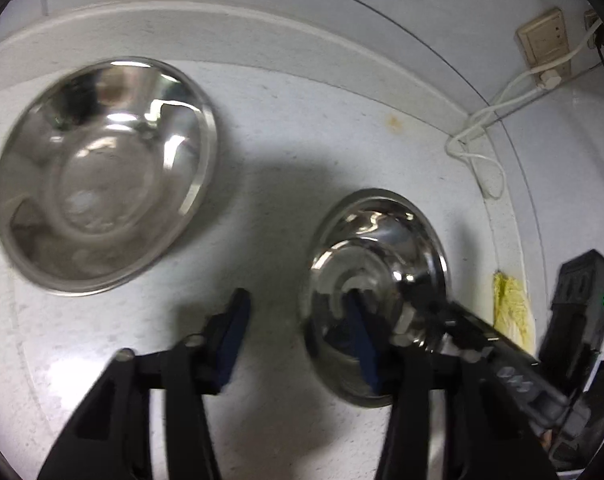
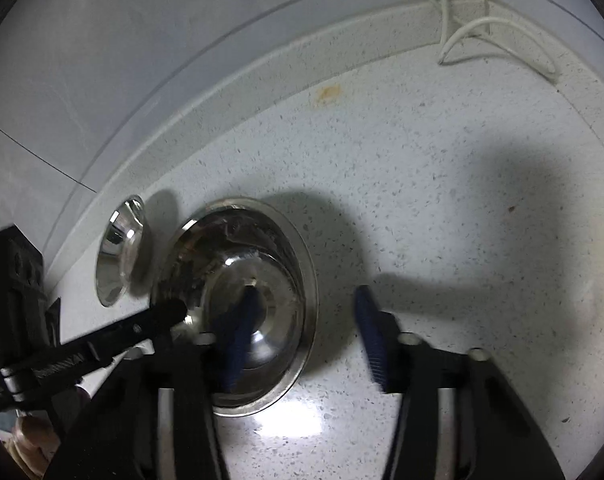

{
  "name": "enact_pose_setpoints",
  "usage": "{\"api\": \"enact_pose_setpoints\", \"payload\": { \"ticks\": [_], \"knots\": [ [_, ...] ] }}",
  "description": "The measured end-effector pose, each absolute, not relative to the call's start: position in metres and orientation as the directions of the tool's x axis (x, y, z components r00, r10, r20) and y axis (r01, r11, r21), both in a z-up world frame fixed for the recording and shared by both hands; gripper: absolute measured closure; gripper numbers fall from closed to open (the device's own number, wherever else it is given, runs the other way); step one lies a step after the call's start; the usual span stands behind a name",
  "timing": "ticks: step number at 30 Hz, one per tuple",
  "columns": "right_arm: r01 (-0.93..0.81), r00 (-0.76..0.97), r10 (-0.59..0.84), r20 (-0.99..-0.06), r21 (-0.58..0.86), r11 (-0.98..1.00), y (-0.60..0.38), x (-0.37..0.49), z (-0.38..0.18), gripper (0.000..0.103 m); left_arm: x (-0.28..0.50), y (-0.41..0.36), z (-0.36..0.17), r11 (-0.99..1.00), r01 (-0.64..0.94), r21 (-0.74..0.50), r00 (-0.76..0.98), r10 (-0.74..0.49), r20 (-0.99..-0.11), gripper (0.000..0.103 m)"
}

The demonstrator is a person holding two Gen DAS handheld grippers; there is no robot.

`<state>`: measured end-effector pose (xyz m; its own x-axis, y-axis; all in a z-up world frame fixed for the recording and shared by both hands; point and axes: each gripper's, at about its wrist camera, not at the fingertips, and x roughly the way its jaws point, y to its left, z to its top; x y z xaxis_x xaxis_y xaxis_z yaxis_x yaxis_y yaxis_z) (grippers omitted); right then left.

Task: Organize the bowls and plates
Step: 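Move both grippers to the medium steel bowl and close on its rim, then lift the medium bowl with both grippers and carry it to the large bowl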

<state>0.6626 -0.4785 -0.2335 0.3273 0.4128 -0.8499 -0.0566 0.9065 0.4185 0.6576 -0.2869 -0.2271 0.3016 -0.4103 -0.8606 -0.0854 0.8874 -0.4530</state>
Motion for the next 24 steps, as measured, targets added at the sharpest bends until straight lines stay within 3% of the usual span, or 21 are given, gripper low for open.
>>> {"api": "enact_pose_setpoints", "payload": {
  "ticks": [2,4,14,24],
  "knots": [
    [-0.065,0.323,0.403,-0.856,0.405,0.912,-0.477,0.663,-0.235,0.089,0.662,-0.290,-0.231,0.873,-0.093,-0.478,0.287,-0.436,-0.853,0.084],
    [-0.073,0.325,0.397,-0.858,0.396,0.916,-0.475,0.663,-0.231,0.093,0.664,-0.295,-0.231,0.871,-0.090,-0.484,0.284,-0.443,-0.850,0.090],
    [-0.099,0.458,0.357,-0.814,0.352,0.931,-0.489,0.629,-0.134,0.093,0.639,-0.301,-0.145,0.834,-0.006,-0.551,0.378,-0.509,-0.774,0.092],
    [-0.166,0.552,0.343,-0.760,0.304,0.938,-0.462,0.542,-0.032,0.093,0.555,-0.269,-0.049,0.831,0.060,-0.553,0.444,-0.518,-0.731,0.092]
  ]
}}
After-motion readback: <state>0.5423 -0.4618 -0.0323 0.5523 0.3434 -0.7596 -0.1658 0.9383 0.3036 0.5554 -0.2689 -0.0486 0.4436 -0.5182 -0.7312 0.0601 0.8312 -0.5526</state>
